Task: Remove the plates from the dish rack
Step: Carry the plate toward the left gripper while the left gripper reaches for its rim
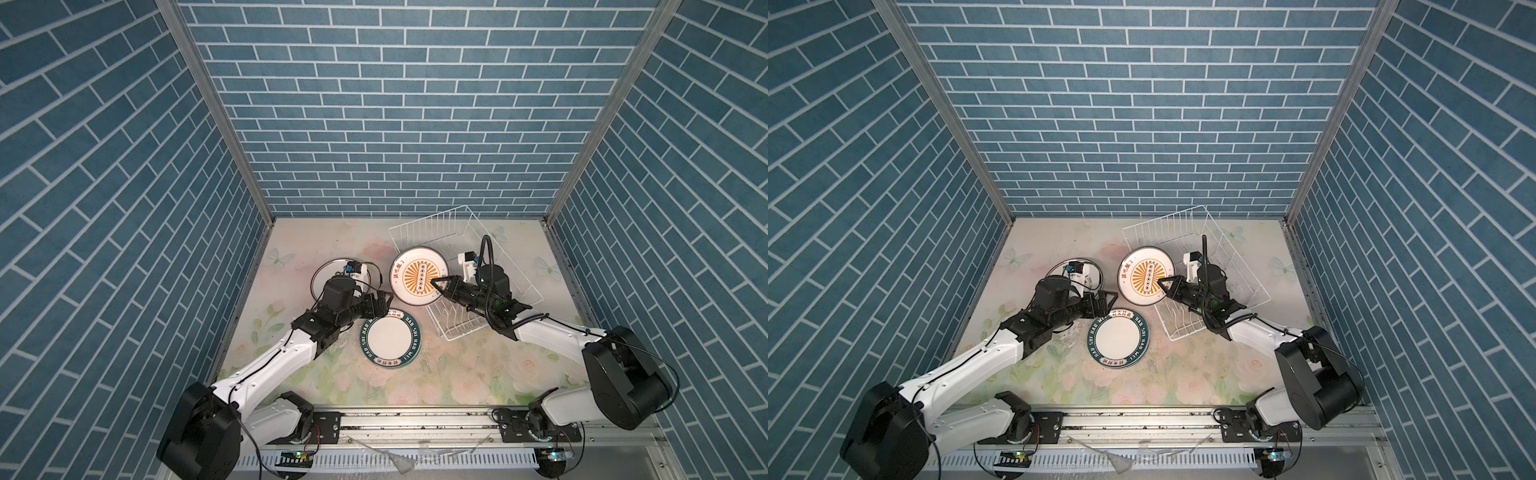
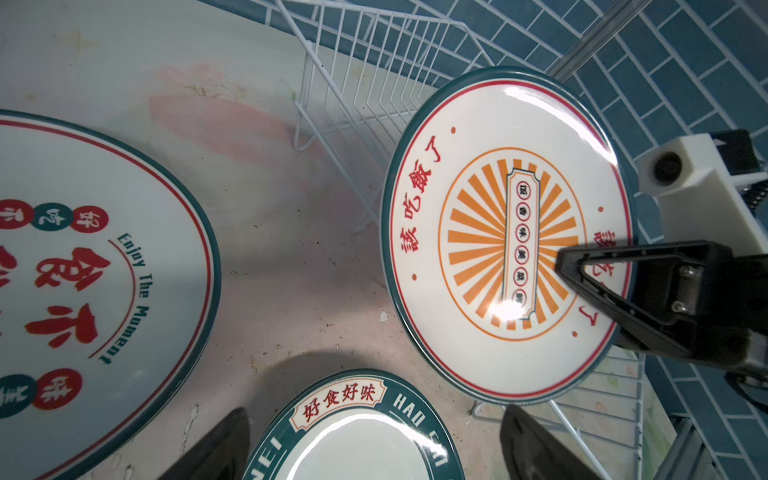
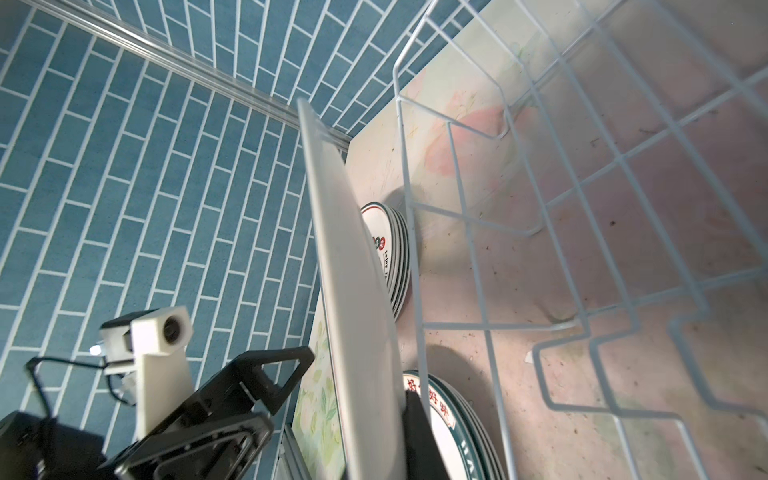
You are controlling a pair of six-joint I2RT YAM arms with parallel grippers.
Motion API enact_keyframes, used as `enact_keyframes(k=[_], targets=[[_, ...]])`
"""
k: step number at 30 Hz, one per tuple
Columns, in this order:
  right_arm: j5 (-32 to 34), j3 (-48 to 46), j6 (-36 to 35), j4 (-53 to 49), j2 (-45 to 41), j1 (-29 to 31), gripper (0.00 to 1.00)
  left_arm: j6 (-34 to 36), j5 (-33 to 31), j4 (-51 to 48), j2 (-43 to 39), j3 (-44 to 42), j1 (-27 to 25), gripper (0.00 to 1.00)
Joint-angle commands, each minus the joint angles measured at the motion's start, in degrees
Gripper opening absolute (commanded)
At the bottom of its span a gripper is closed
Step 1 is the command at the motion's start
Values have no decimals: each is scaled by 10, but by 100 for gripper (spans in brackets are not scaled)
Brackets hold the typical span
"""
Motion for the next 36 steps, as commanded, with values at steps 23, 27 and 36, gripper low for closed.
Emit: enact_keyframes(k=[23,27,36], targets=[[-35,45,61,138,74,83,0,-81,155,131,36,-40,75,76],[-36,45,64,156,83,86,0,-94,179,155,39,-46,82,68],[-36,50,61,173,100,91,0,-101,193,168,34,-49,84,46]])
